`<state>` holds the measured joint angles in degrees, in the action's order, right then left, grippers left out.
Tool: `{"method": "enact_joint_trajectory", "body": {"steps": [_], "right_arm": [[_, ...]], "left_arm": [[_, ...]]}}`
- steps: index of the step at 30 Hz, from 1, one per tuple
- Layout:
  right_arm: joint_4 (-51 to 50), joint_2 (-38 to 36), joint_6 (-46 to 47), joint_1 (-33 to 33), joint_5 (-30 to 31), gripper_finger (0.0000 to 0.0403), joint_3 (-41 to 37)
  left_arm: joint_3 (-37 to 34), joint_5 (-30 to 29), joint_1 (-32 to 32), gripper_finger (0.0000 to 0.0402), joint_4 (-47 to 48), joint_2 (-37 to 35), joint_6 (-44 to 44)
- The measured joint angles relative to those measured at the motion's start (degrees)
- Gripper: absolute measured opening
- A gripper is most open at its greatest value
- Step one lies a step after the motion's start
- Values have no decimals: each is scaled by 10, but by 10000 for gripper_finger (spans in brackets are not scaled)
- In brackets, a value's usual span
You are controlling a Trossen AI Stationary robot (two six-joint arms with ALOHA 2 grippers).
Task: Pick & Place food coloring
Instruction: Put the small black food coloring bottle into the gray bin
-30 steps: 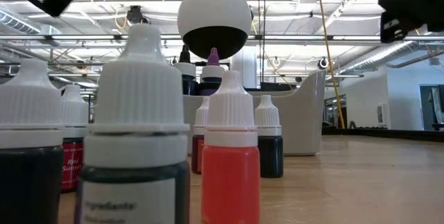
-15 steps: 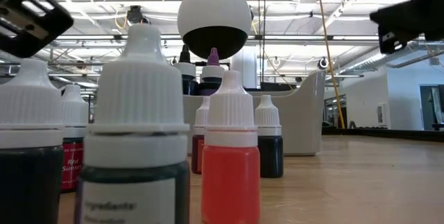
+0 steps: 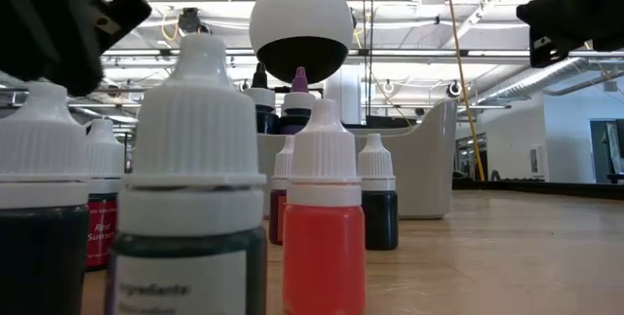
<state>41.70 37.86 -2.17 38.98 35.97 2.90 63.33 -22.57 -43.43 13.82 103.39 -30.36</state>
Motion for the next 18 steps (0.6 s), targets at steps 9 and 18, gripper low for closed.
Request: {"method": "enact_joint_trajectory", "body": {"steps": [9,18], "right_arm": [[1,1,-2,0,0,0,0],[1,1,-2,0,0,0,0]], "left_arm": [[0,45,26,202,-40,15,7],[-1,49,30,195,-55,38,16]]}}
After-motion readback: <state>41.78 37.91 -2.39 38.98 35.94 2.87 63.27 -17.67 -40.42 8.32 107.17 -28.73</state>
